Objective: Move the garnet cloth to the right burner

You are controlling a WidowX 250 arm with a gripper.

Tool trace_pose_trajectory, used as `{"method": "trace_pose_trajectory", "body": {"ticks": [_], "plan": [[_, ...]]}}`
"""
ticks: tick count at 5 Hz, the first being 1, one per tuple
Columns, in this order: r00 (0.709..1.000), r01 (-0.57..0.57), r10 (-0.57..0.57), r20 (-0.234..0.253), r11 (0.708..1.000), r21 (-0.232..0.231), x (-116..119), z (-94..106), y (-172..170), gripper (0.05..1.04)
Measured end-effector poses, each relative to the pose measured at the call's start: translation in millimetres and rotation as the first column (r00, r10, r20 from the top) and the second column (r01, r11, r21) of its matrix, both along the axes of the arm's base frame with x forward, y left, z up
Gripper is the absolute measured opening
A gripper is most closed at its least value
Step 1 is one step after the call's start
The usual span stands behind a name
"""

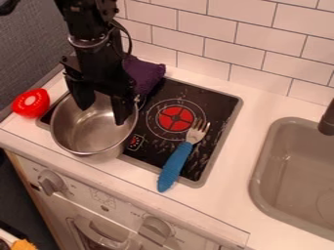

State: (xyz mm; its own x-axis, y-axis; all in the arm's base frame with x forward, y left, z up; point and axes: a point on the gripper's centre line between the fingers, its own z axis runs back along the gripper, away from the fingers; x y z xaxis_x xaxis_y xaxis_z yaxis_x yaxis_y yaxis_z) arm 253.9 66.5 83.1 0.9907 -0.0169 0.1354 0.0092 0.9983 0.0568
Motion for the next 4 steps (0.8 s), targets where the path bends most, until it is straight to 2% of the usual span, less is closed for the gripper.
{"method": "trace_pose_trajectory", "body": {"ticks": [1, 2, 3, 4], "plan": [[0.999, -0.003, 0.003, -0.033, 1.0, -0.008, -1, -6.8, 0, 1.001], [0.999, -0.043, 0.042, -0.031, 0.999, -0.002, 36, 1.4, 19, 1.001], [0.996, -0.073, 0.074, -0.054, 0.997, 0.01, 83, -8.9, 46, 1.001], [0.992, -0.113, 0.113, -0.05, 0.994, 0.011, 117, -23.0, 68, 1.001]]}}
